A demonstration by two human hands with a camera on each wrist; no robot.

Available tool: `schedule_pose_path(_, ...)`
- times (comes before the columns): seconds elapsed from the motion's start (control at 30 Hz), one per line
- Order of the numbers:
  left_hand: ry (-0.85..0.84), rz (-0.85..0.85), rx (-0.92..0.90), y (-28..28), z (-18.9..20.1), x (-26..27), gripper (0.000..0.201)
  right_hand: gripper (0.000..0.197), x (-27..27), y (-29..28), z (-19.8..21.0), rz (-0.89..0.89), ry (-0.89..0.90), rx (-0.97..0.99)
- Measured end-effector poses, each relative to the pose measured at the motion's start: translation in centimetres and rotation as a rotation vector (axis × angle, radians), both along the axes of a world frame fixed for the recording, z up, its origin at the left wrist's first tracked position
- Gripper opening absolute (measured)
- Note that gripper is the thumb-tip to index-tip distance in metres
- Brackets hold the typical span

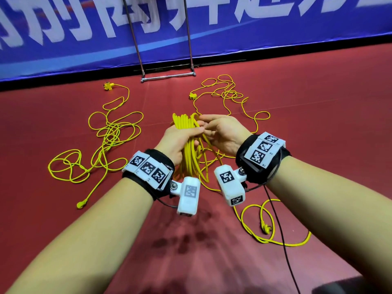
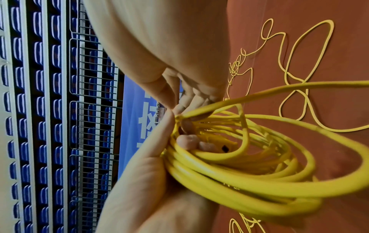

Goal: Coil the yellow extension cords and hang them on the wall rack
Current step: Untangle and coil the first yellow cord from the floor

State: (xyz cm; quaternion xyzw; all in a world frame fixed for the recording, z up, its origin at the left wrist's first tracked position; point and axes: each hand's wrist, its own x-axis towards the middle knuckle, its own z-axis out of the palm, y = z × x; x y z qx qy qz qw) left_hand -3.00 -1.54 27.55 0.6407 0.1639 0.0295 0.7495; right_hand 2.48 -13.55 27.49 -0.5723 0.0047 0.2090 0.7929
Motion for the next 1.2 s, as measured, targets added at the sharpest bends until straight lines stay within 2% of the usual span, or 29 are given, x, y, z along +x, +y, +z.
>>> schedule_pose_path(0.17, -0.006, 0.072, -0.039, 0.8, -0.1, 0.1, 0.013, 0.051, -0.2, -0.2, 0.3, 0.152, -0.088, 0.053)
schedule_pose_path(0.23, -0.006, 0.121, -0.068, 1.3, 0.0, 0.2, 0.013, 0.046, -0.1, -0.3, -0.3, 0.217, -0.193, -0.074)
schedule_pose_path(0.33, -0.011, 0.161, -0.108, 2.0, 0.4, 0.5, 0.013, 0.031, -0.2, -0.7, -2.5, 0.382, -0.374, -0.377)
schedule_pose_path(0.4, -0.010, 0.159, -0.129, 2.3, 0.7, 0.6, 0.013, 0.025, -0.2, -0.9, -4.1, 0.507, -0.417, -0.469)
schedule_pose_path(0.5, -0.001, 0.152, -0.161, 2.8, 0.8, 0.8, 0.015, 0.012, 0.2, -1.0, -5.1, 0.556, -0.547, -0.621)
schedule_pose_path(0.57, 0.002, 0.137, -0.190, 3.1, 0.9, 0.9, 0.017, 0.011, 0.2, -1.3, -5.5, 0.597, -0.664, -0.754)
schedule_pose_path(0.83, 0.022, 0.054, -0.172, 3.1, 0.6, 0.6, 0.006, 0.014, 0.8, -2.0, -5.4, 0.526, -0.796, -0.801)
schedule_pose_path(0.93, 0.037, 0.071, -0.168, 3.0, 0.3, 0.8, 0.008, 0.014, 0.7, -1.7, -4.7, 0.408, -0.856, -0.825)
schedule_pose_path(1.03, 0.047, 0.071, -0.164, 3.1, 0.3, 0.9, 0.007, 0.029, 0.7, -1.8, -4.4, 0.301, -0.935, -0.916)
schedule_pose_path(1.13, 0.046, 0.031, -0.142, 3.1, 0.4, 0.8, 0.007, 0.047, 1.2, -2.3, -5.0, 0.385, -1.036, -1.103)
schedule_pose_path(1.2, 0.045, 0.010, -0.153, 2.8, 0.8, 0.7, 0.009, 0.033, 1.5, -2.6, -5.7, 0.473, -1.049, -1.155)
